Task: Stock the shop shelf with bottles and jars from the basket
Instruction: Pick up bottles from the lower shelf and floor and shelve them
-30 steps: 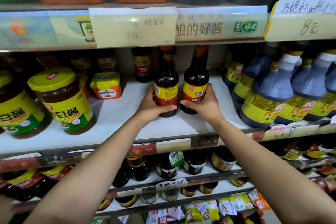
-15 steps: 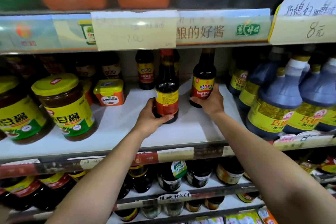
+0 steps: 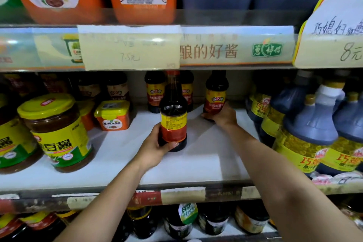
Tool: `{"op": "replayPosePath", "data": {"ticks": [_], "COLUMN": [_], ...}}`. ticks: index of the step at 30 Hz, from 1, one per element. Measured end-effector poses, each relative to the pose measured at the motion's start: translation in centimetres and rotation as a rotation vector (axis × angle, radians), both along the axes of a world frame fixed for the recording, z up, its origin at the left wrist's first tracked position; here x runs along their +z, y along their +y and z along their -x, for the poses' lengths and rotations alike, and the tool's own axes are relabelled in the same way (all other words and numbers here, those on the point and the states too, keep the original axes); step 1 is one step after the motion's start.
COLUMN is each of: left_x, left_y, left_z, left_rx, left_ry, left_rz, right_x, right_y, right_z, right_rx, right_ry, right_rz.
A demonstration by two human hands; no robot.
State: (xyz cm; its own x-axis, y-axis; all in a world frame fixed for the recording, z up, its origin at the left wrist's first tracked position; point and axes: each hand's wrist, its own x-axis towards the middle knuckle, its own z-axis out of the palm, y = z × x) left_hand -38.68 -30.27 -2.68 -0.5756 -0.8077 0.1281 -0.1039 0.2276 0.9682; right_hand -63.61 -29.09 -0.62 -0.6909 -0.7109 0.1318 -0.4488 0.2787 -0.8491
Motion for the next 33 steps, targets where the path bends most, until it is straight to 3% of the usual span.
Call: {"op": "replayPosePath", "data": {"ticks": [15, 26, 29, 33], "left_x": [0.3, 0.9, 1.4, 1.0], "left_y": [0.2, 0.5, 0.6, 0.5], "left_z": [0.0, 0.2, 0.2, 0.7], "left_rx": [-0.020, 0.068, 0.096, 0.297], "left_ry": [0.004, 0.014, 0.095, 0.152], "left_rz": [-0.007, 0.032, -0.035, -0.007], "right_x": [0.0, 0.6, 0.6, 0.3], "right_y": [-3.5, 0.0, 2.4, 4.3], "right_z": [1.6, -2.2, -5.8, -8.6], "right_rx": [-0.006, -0.099, 0.233, 0.616], "right_ry": [-0.041, 0.033, -0.035, -0.187], "right_rz": [0.058, 0.109, 0.138, 0.081]}}
